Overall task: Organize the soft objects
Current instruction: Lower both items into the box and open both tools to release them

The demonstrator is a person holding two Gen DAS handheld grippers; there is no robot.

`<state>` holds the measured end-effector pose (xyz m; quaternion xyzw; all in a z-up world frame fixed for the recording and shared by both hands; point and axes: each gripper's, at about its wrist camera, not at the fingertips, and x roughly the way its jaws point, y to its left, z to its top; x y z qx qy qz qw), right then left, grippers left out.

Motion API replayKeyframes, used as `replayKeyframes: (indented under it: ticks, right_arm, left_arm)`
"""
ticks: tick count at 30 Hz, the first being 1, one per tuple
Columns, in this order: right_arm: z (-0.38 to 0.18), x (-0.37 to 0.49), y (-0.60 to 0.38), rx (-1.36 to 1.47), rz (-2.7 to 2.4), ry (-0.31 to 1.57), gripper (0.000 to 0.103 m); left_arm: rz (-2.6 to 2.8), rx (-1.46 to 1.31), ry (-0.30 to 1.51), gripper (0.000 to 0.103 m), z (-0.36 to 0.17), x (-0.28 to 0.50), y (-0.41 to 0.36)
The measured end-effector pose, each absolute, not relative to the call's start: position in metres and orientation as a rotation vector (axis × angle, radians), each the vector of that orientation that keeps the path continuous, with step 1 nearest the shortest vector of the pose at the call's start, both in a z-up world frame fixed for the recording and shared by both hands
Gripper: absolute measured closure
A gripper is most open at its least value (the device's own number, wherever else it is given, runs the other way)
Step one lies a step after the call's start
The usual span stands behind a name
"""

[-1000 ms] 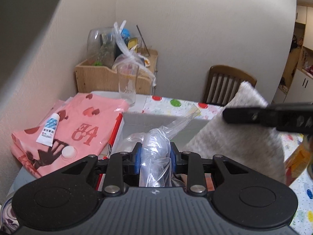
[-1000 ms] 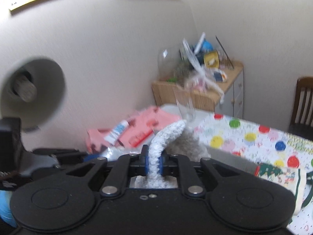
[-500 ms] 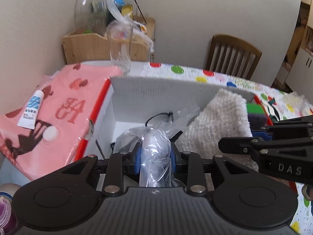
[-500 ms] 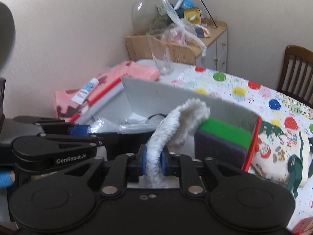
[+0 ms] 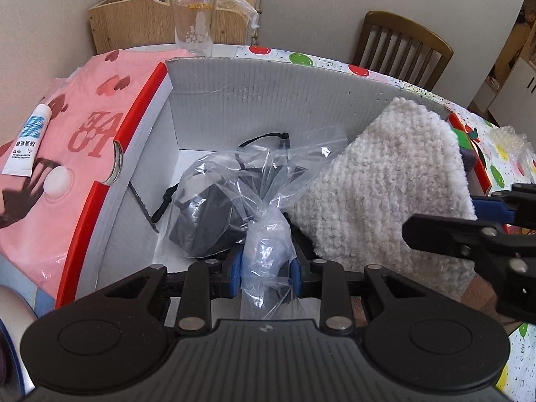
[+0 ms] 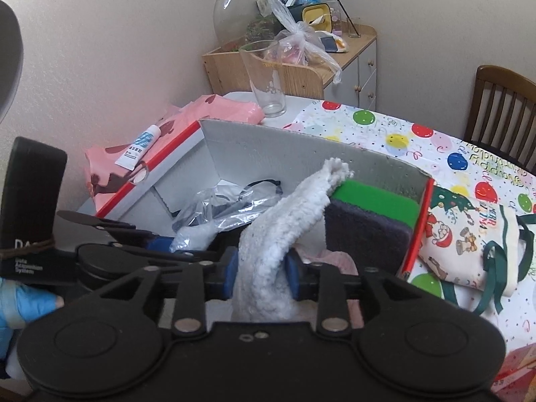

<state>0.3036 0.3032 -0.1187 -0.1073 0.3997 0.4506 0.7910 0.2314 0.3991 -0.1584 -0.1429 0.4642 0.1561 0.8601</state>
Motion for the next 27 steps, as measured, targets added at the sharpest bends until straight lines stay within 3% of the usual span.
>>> replayKeyframes:
  ticks: [7, 9, 10, 11, 17, 23, 27]
  right_arm:
    - [-0.110, 0.298, 0.288, -0.217, 0.953, 0.850, 0.065]
    - [-0.107, 0.295, 0.282, -0.215, 0.949, 0.842, 0.062]
    - [-0.105, 0.293, 0.280, -0.214, 0.946, 0.841, 0.062]
    - [-0.103, 0.291, 0.277, -0.211, 0.943, 0.840, 0.061]
    - [-0.088, 0.280, 0.259, -0.196, 0.943, 0.819, 0.060]
    - [-0.066, 0.265, 0.236, -0.159, 0.943, 0.779, 0.048]
    - [-0.049, 0.255, 0.217, -0.127, 0.945, 0.754, 0.045]
  left_arm:
    - [0.338, -0.291, 0.966, 0.071, -0.152, 0.226, 0.394]
    - [0.333, -0.291, 0.960, 0.058, -0.148, 0.224, 0.393]
    - [0.333, -0.290, 0.956, 0.038, -0.147, 0.222, 0.392]
    - [0.337, -0.288, 0.954, 0.029, -0.145, 0.221, 0.391]
    - [0.350, -0.284, 0.914, 0.029, -0.135, 0.211, 0.388]
    - [0.326, -0.272, 0.845, 0.029, -0.113, 0.193, 0.372]
    - [0.296, -0.271, 0.806, 0.029, -0.094, 0.181, 0.357]
